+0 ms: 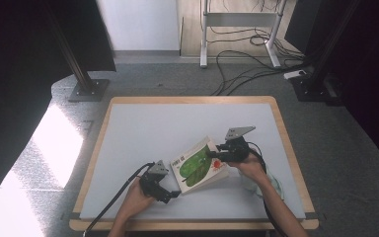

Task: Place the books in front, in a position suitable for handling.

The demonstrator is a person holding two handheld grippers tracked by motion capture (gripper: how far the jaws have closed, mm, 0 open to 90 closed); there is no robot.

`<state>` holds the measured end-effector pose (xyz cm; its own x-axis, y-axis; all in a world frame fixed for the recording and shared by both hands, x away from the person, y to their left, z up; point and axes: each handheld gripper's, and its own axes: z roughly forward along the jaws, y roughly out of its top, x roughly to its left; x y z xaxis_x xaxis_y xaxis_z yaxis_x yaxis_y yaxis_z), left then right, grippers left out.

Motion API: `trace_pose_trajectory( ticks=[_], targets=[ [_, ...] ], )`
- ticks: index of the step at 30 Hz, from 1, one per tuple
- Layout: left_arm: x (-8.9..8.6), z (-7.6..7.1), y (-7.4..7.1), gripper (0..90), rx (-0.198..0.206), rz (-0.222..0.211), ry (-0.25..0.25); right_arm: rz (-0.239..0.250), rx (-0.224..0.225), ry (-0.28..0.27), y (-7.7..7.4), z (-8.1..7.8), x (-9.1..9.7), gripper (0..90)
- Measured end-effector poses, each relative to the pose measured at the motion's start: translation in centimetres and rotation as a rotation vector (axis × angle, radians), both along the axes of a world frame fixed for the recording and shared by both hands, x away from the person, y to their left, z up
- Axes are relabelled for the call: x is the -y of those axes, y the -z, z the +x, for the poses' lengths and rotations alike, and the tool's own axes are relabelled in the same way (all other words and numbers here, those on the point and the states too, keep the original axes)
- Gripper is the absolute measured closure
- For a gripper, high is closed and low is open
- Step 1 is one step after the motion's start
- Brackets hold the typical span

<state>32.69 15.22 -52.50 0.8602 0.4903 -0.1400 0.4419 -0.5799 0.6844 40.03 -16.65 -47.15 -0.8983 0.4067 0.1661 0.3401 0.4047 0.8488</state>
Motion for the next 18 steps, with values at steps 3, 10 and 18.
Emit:
trace_pose_trajectory(
  ticks=[3, 10, 18],
  targets=[
    [-0.1, 0.4, 0.1, 0.0, -0.011, -0.001, -0.022, -0.005, 0.019, -0.005, -0.2, -0.2, 0.0, 67.8],
    [0.1, 0.9, 0.0, 0.0, -0.016, -0.036, -0.033, 0.012, 0.041, -0.020, -0.3, -0.8, 0.5, 68.3],
    [0.9, 1.1, -0.2, 0.0, -0.008, -0.016, -0.017, 0.024, 0.063, -0.055, -0.6, -1.5, 1.2, 69.4]
  ],
)
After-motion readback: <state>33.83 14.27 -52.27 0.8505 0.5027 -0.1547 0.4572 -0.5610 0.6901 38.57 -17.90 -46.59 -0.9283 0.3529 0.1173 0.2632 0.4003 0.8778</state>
